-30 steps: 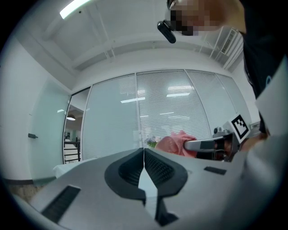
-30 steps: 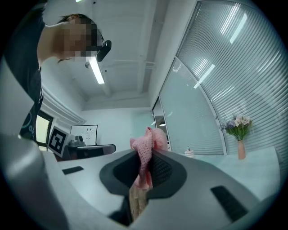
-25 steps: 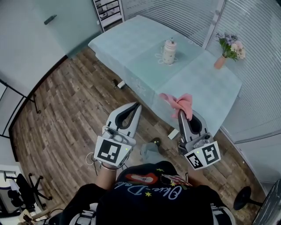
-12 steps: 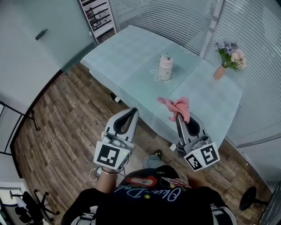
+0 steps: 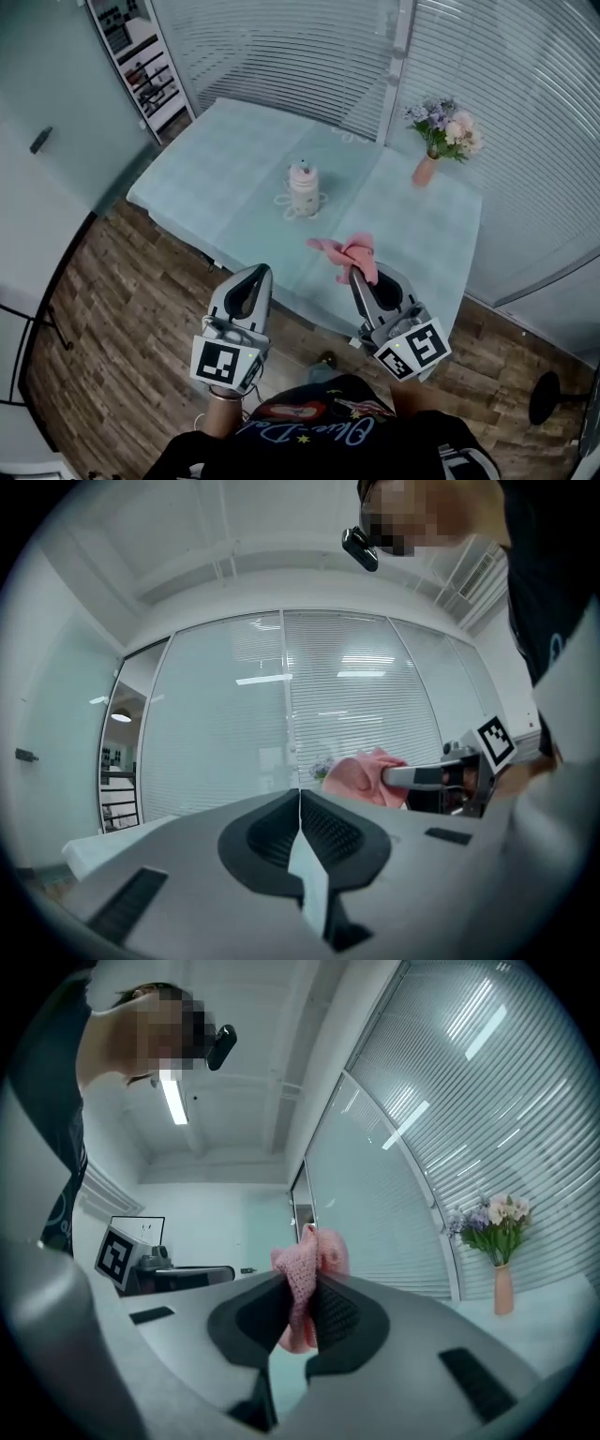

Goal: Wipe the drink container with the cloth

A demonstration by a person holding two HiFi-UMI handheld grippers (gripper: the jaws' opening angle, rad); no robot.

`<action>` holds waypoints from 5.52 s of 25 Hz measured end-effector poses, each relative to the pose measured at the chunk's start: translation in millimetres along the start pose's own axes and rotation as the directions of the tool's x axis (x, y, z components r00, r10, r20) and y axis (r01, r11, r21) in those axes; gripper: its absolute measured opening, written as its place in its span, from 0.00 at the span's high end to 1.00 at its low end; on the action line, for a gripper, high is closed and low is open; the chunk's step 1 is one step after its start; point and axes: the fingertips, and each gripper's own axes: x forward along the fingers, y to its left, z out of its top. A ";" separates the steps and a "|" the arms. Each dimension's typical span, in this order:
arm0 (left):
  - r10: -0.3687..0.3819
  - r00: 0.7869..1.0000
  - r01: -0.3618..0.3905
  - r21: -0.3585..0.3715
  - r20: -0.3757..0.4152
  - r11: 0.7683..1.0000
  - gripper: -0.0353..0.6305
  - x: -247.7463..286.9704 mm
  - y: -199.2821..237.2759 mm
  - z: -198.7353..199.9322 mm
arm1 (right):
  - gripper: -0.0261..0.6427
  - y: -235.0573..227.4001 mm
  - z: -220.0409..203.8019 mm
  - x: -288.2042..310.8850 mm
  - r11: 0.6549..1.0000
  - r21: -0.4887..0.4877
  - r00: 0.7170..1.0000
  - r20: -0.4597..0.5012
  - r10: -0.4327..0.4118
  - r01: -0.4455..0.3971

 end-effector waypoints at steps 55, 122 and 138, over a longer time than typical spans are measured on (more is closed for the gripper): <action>-0.561 0.827 0.561 0.012 0.024 0.828 0.94 186.7 176.8 -49.1 | 0.91 -56.3 -96.6 186.9 0.830 -0.076 0.824 -0.099 -0.558 0.553; -0.673 0.738 0.675 -0.012 0.046 0.738 0.94 234.5 181.3 -60.7 | 0.91 -105.2 -217.7 199.1 0.754 -0.108 0.626 -0.488 -0.608 0.648; -0.666 0.745 0.667 -0.009 0.047 0.745 0.94 232.1 181.3 -61.1 | 0.91 -108.0 -252.2 193.8 0.778 -0.092 0.567 -0.633 -0.528 0.622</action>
